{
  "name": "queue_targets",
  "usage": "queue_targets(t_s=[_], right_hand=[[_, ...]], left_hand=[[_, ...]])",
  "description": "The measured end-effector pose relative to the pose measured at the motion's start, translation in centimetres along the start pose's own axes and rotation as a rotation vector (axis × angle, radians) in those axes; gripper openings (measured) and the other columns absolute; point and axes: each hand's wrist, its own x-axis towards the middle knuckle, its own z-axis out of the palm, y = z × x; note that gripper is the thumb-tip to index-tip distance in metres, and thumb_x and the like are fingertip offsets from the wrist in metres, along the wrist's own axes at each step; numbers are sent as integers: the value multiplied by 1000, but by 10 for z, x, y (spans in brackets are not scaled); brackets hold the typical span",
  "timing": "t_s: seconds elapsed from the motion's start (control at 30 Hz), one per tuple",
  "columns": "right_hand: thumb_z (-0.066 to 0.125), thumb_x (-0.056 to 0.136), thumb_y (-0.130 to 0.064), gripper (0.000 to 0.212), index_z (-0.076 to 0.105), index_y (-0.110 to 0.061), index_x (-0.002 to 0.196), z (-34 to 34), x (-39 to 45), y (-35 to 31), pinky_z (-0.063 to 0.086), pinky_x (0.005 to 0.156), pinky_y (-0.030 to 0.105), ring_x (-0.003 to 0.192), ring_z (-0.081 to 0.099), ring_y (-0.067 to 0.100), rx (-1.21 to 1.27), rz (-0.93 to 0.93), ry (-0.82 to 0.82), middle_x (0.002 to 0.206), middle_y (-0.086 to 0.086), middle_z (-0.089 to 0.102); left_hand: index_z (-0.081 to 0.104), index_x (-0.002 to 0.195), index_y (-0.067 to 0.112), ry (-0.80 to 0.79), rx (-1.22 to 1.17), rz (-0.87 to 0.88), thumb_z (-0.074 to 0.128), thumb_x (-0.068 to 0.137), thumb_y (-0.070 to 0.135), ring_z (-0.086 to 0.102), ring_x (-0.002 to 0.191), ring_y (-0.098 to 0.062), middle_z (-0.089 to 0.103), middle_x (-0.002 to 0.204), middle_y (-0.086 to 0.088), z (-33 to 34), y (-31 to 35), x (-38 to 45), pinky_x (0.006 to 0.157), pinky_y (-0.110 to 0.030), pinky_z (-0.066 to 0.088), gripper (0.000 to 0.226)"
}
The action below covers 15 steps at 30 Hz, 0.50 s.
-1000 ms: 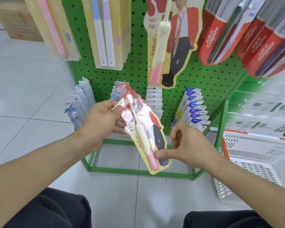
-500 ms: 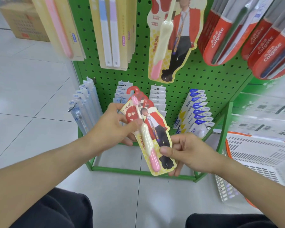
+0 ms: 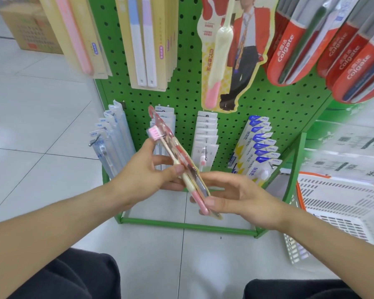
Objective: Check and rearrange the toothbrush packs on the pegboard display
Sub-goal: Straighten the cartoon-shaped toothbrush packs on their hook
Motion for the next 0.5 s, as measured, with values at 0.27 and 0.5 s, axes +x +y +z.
queue_targets(t_s=[0.27,0.5], right_hand=[[92,65,-16,73,57,-23,129,0,8,13,59,84,39,95,70,23,-49,121,199,113,2,71],[102,49,-19,107,45,-36,138,5,10,14,58,70,40,93,64,22,-190,125,187,116,0,58]], left_hand=[[21,157,25,-19,-9,-118,77,86,9,76,87,-34,61,127,-12,4,4,-11,80,-40,63,91],[49,131,13,-114,-49,-92,57,99,0,75,96,-26,76,109,-8,6,3,-26,77,-36,63,36]])
